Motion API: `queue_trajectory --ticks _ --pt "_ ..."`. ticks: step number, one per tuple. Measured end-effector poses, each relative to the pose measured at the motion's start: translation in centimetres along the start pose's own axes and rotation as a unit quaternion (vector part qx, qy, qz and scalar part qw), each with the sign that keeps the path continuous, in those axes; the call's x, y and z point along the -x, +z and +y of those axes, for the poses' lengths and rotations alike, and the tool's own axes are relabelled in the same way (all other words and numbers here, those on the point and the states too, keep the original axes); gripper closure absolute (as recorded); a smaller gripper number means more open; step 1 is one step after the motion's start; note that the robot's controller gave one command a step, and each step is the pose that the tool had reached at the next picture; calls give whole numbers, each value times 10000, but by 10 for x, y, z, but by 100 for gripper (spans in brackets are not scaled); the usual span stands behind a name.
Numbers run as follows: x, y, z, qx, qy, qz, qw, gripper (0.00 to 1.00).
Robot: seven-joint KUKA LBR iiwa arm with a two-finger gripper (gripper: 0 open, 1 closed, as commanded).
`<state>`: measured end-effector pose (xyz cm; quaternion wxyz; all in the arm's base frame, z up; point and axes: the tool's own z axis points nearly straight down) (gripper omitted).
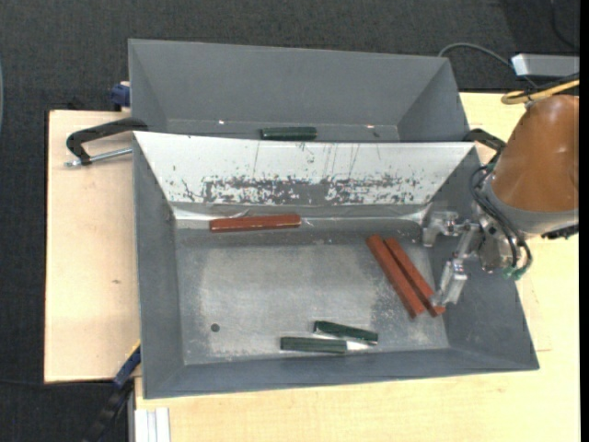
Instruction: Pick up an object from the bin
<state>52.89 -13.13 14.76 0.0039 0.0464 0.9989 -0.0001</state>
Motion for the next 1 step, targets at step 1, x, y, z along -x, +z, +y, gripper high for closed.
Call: queue_trajectory --ticks 1 --pt "-26 62 -14 0 1050 6 9945 0"
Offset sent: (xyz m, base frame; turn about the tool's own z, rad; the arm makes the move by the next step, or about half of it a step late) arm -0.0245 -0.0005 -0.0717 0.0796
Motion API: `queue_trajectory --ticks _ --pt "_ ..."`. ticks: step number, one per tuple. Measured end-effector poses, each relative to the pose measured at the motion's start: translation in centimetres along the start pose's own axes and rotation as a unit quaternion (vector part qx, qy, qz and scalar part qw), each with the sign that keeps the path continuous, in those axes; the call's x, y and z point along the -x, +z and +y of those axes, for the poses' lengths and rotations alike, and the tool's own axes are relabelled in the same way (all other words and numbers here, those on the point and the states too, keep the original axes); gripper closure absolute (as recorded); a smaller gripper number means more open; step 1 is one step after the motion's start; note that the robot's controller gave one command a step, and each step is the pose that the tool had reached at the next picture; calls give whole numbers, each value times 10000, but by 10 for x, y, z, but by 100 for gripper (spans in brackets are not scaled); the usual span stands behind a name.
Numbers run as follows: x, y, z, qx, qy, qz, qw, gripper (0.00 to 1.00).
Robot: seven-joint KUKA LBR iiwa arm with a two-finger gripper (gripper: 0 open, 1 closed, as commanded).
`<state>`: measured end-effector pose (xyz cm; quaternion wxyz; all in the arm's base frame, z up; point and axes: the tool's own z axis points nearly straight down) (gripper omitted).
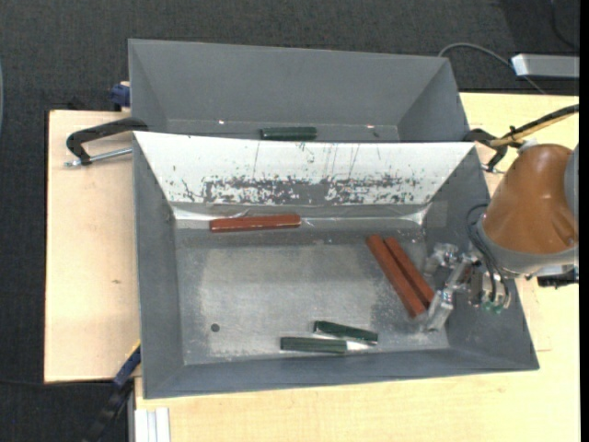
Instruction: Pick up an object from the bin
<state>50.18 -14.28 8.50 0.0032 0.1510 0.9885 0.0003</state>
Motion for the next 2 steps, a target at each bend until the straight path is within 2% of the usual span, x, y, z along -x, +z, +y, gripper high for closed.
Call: queue_trajectory --ticks 1,2 --pt "-2 21 7 -5 -453 2 9990 100" --pt "1 8 12 -3 -652 0 9979 0"
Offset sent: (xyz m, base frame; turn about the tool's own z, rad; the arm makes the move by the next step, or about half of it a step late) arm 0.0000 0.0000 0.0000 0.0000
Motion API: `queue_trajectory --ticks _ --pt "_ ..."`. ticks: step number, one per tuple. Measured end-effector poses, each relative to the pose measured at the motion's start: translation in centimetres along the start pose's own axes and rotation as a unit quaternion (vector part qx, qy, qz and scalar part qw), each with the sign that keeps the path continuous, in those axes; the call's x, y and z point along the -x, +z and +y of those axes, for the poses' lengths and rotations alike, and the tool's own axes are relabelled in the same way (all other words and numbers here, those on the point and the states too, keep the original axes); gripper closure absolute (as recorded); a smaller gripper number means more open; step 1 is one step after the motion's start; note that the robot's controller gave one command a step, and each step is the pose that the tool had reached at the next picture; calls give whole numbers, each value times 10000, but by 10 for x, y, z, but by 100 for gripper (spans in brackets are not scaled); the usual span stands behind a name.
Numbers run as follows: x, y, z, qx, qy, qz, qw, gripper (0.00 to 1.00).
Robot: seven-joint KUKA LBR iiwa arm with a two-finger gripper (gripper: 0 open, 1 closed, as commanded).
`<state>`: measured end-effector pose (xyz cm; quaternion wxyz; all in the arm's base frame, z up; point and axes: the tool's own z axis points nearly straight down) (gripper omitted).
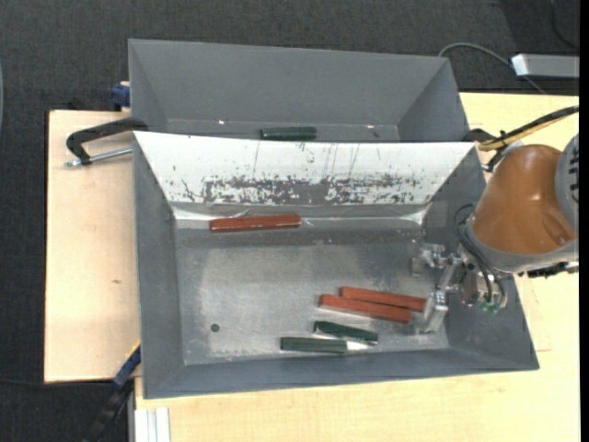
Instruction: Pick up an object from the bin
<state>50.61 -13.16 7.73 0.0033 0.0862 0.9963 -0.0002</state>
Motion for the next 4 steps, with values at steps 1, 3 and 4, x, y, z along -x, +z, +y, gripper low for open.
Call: queue_trajectory --ticks 1,3,4 --pt "-1 1 0 0 -1 12 10000 100" --pt "-6 -64 21 2 -132 11 9999 0" --pt "-6 -64 21 1 -134 12 9999 0"
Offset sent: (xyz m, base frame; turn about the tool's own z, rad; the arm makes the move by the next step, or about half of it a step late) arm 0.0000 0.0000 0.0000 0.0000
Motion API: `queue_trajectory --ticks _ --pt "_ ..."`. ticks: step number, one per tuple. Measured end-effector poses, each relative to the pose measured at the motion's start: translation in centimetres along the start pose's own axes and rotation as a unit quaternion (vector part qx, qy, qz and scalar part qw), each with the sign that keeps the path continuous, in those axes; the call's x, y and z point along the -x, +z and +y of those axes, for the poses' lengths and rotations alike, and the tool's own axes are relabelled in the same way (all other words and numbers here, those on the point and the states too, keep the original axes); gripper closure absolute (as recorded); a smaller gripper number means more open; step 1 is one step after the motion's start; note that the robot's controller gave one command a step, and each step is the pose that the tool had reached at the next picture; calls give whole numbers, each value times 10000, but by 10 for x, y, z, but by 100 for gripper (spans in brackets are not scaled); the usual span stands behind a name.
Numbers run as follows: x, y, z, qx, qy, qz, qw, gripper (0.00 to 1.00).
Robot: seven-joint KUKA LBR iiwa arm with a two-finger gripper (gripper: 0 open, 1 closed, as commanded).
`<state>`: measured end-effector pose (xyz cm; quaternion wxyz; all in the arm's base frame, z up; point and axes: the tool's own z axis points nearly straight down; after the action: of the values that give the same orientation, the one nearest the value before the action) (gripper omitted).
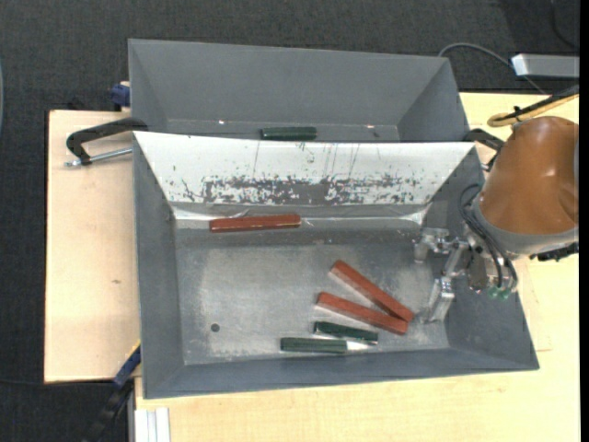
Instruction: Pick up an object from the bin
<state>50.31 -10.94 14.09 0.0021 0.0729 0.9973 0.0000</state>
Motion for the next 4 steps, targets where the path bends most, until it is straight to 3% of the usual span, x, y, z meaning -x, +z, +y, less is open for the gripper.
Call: queue_trajectory --ticks 1,2,3,4 --pt "-4 37 15 -4 -7 -30 10000 0" --pt "-10 68 21 10 409 47 9992 0" --pt "4 70 36 3 691 1 9976 100" --pt "4 70 36 2 691 1 9976 100"
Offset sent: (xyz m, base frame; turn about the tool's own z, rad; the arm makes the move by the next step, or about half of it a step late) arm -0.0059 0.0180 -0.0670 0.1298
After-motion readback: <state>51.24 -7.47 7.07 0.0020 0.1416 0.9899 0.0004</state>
